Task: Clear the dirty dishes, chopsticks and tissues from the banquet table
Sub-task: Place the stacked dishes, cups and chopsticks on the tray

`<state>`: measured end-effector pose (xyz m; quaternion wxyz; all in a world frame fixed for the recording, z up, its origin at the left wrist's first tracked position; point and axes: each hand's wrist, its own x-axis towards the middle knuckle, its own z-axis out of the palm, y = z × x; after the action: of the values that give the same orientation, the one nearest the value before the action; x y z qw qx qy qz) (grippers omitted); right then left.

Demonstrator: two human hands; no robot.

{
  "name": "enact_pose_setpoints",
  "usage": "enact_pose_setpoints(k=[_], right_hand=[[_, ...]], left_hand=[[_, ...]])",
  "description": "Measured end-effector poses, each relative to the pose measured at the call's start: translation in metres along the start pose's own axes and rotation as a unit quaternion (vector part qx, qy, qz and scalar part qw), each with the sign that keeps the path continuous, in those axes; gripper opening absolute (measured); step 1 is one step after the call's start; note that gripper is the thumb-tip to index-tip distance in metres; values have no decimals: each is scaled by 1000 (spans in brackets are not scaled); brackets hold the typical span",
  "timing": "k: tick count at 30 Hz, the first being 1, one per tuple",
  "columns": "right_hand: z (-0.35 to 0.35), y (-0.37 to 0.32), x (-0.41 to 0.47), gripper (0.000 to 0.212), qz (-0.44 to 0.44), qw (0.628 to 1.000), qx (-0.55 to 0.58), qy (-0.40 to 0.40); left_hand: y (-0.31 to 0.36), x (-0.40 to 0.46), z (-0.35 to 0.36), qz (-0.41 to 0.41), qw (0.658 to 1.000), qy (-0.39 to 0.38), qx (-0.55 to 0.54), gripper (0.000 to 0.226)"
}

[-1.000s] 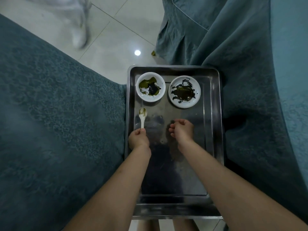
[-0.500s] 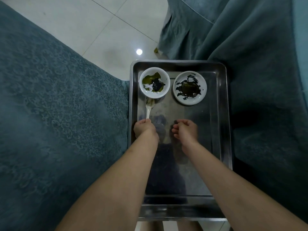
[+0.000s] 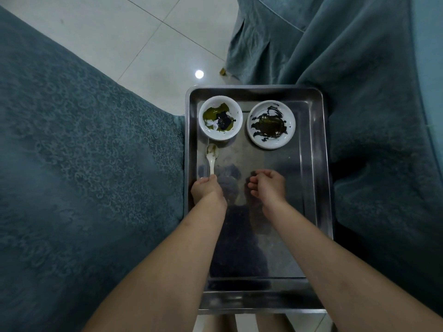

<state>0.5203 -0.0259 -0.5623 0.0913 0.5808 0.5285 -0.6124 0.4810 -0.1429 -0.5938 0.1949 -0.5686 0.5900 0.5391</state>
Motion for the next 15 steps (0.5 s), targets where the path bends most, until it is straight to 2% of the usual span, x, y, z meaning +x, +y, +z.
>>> enact_pose_setpoints(k=[4,7,9,12,15], right_hand=[[2,1,-1,21,3,1000,1,-1],[1,2,-2,20,5,1000,0,0],[0,3,-3,19,7,1000,-1,-1],[-1,4,-6,18,10,1000,-6,-4],[-3,1,-14,18,16,1000,-2,-2]], left_hand=[[-4,4,-1,-14,998,-9,-60,8],[-8,8,-1,1,1000,11,-20,14],[-6,9,-2,-12,999,-5,-36,13],[-1,6,-9,-15,999,-42,14,29],[0,-2,-13,0,1000,-11,22,25]])
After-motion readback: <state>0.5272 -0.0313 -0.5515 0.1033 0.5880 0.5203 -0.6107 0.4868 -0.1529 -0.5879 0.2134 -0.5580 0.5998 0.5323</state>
